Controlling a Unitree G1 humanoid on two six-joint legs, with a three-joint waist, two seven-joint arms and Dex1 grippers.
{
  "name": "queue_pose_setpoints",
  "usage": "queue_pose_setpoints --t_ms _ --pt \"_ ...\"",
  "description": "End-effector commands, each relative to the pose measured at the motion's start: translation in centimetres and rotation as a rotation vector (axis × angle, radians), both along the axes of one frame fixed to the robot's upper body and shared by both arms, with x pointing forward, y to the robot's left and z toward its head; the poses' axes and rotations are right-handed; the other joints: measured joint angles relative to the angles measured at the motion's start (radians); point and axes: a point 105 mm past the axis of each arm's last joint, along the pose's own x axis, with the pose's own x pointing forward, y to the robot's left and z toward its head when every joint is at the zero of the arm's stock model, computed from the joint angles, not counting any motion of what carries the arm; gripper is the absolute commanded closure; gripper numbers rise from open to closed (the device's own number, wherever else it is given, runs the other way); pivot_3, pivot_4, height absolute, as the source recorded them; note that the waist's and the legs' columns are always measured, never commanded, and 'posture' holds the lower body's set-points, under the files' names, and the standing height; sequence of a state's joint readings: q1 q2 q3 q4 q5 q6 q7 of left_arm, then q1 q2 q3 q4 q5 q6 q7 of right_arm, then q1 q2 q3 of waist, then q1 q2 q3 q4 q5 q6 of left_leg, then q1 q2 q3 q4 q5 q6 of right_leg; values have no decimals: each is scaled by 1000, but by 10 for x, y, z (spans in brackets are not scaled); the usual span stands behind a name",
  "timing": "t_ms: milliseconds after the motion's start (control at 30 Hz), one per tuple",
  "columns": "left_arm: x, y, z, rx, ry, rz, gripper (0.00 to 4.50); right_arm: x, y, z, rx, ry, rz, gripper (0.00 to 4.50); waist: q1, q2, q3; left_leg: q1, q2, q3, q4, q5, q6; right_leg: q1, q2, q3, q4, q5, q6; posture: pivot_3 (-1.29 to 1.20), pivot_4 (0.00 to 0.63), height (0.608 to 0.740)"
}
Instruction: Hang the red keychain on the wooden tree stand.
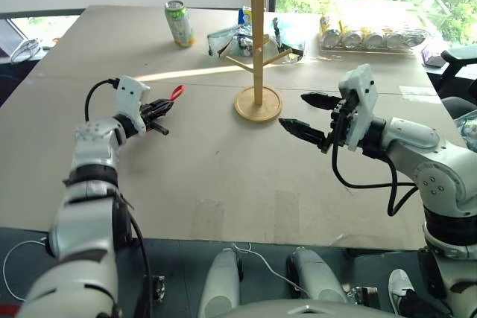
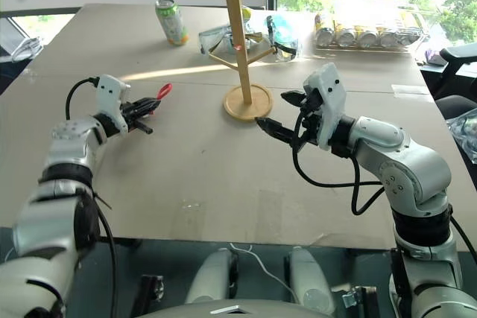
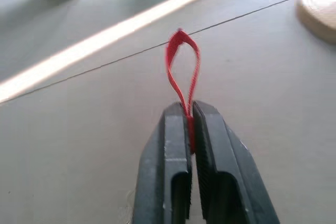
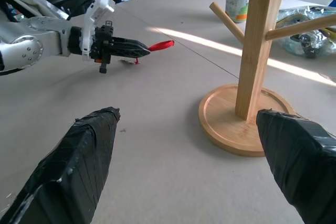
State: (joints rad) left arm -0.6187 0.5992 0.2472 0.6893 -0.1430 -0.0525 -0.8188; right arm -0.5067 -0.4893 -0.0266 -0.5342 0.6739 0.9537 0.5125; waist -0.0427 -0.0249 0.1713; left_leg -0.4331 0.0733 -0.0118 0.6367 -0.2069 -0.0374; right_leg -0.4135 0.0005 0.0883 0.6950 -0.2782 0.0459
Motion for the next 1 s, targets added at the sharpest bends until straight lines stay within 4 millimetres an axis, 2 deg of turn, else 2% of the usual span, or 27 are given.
queue_pose_setpoints --t_ms 33,167,300,400,667,833,1000 --pt "-24 -25 34 -14 -174 20 4455 -5 -3 10 10 -70 -2 0 2 0 0 0 0 0 1 0 0 0 0 0 0 0 0 0 150 732" --pt "-56 -47 46 -32 -264 96 4455 -3 -6 3 -20 -87 -11 0 4 -1 0 1 0 -2 2 0 0 1 2 -1 1 0 0 0 150 732" --pt "-76 -75 61 -7 -332 65 4455 0 -12 -3 -48 -117 -32 0 5 -1 0 2 0 -2 3 0 0 3 2 0 0 0 1 0 150 732" --pt "-85 -93 73 12 -383 19 4455 0 -15 4 -21 -158 -44 0 4 -1 0 2 0 -2 3 0 0 3 2 0 0 0 1 0 150 732" --pt "-97 -131 92 48 -498 -133 4455 -12 -18 40 89 -217 -7 0 3 -1 0 2 0 -2 3 0 0 3 3 0 0 0 0 0 150 732" --pt "-90 -150 105 31 -552 -210 4455 -28 -12 63 131 -230 50 0 4 -1 0 2 0 -2 3 0 0 3 3 0 0 0 0 0 150 732" --pt "-77 -164 111 31 -596 -240 4455 -39 -5 69 96 -255 87 0 5 -1 0 1 -1 -2 3 0 0 3 3 0 -1 0 0 0 150 732"
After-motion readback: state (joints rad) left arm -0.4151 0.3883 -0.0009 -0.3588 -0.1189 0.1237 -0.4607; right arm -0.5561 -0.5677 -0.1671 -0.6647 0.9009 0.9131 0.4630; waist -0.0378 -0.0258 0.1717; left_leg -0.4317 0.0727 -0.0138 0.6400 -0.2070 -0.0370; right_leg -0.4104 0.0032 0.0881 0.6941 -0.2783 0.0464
